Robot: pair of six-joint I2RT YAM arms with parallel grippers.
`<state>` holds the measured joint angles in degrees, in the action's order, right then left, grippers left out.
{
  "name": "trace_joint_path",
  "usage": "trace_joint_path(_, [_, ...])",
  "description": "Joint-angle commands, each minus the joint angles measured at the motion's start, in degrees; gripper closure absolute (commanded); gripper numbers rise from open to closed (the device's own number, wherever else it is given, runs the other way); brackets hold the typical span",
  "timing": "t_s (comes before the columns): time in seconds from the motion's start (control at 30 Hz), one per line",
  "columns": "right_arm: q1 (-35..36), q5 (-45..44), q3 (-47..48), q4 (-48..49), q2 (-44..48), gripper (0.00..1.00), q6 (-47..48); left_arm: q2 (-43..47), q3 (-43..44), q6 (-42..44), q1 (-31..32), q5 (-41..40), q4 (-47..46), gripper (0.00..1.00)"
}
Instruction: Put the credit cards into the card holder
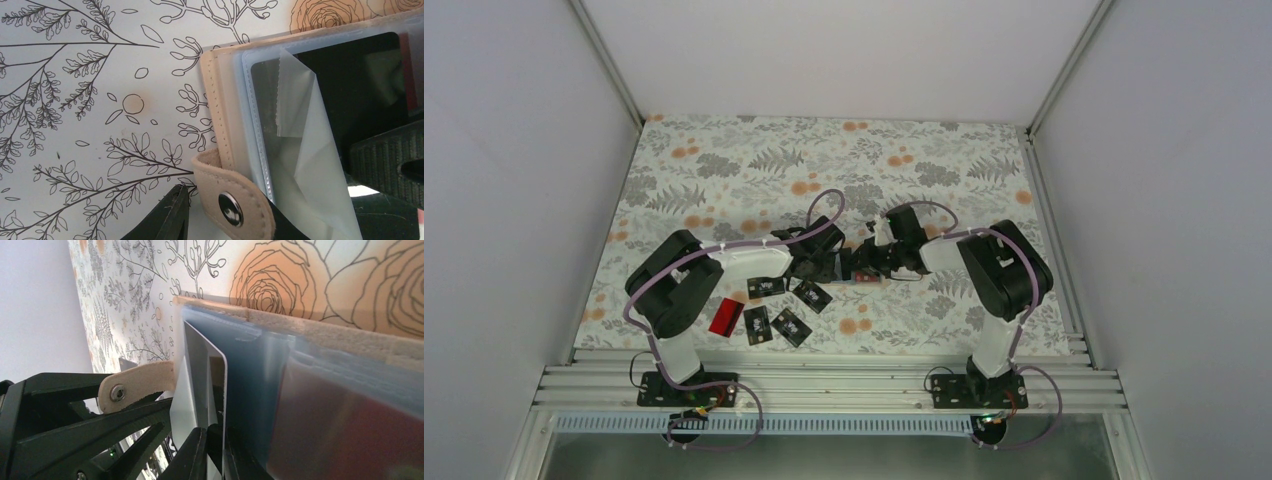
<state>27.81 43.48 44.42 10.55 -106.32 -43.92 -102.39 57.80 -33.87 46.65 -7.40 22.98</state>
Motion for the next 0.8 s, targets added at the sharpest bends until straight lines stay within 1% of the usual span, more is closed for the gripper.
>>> trace_joint_path(0.0, [1.41,-2.79,1.12,-6.56,1.52,0.89,1.55,-0.6,-1.2,-0.08,0.04,1.42,0.08,0.72])
trace_joint_path(0.37, [1.39,-4.14,2.87,-11.0,3.81,0.75,2.69,-0.24,-1.14,-0.08,0.02,1.17,0.3,0.73])
trace_joint_path(0.4, [1.44,-4.31,3.37,-12.14,4.13,0.72,3.07,-0.26,-1.11,-0.07,0.04,1.17,0.31,0.73])
trace_joint_path(0.57, [1.45,-4.86,3.9,-14.12,5.28,0.63,3.39,-0.23,-1.24,-0.14,0.08,1.18,0.33,0.73])
trace_joint_path(0.77, [1.43,-5.17,4.32,-15.56,7.46,0.49,3.84,0.02,-1.42,-0.32,0.08,1.06,0.23,0.74])
